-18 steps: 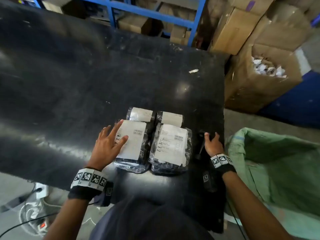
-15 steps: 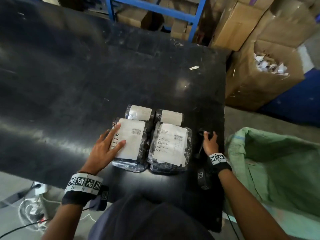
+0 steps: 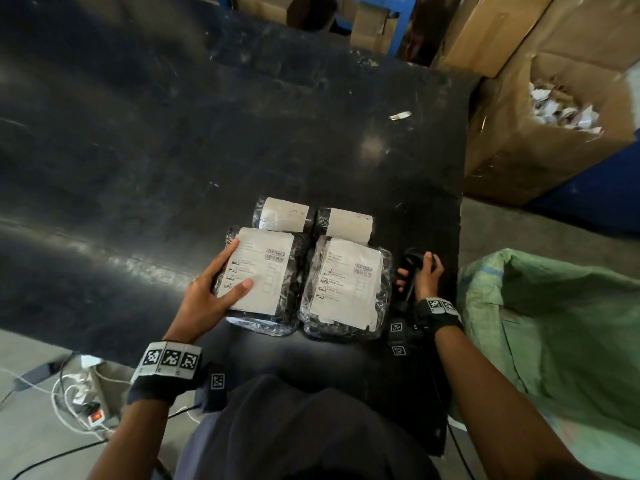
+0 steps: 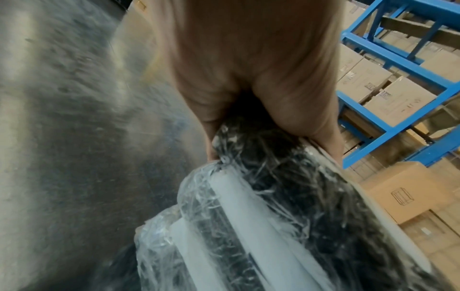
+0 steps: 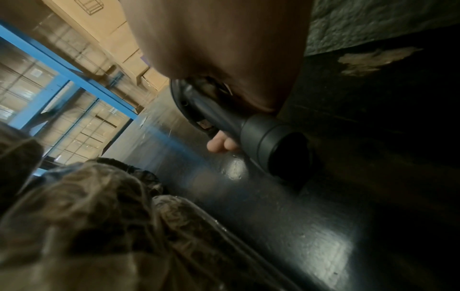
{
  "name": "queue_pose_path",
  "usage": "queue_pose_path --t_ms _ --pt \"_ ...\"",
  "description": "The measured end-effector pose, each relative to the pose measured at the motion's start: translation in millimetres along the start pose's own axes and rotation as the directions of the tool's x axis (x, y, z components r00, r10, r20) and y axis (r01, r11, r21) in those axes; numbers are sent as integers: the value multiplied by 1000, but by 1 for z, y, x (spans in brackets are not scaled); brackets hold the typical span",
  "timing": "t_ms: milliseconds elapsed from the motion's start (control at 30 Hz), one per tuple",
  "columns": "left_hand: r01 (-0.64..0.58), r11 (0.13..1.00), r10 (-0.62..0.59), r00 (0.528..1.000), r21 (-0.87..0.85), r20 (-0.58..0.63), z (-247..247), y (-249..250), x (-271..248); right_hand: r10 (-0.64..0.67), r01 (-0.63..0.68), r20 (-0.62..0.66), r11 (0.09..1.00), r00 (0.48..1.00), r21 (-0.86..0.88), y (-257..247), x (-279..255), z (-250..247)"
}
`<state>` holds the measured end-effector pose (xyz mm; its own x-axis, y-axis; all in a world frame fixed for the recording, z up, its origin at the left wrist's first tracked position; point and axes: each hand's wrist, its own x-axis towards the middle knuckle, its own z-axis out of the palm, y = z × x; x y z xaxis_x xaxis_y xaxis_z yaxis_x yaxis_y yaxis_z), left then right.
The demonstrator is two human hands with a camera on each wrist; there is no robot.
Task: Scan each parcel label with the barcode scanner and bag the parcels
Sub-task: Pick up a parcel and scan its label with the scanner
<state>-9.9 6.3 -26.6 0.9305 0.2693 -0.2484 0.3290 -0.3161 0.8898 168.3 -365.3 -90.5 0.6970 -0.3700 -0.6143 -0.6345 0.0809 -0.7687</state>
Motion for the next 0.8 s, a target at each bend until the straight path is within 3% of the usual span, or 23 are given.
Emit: queue_pose_path --t_ms 233,467,633,800 --pt "-140 975 153 986 174 -65 1 13 -1 -66 65 -2 991 998 -114 -7 -11 -13" --pt "-186 918 259 949 349 -177 0 64 7 -266 272 77 958 961 -88 -44 -60 -26" --pt "-271 928 328 919 255 -217 14 100 27 -379 375 163 925 911 57 -85 -125 -29" --pt "-331 929 363 901 168 -237 41 137 60 -519 474 244 852 819 220 -116 -187 -26"
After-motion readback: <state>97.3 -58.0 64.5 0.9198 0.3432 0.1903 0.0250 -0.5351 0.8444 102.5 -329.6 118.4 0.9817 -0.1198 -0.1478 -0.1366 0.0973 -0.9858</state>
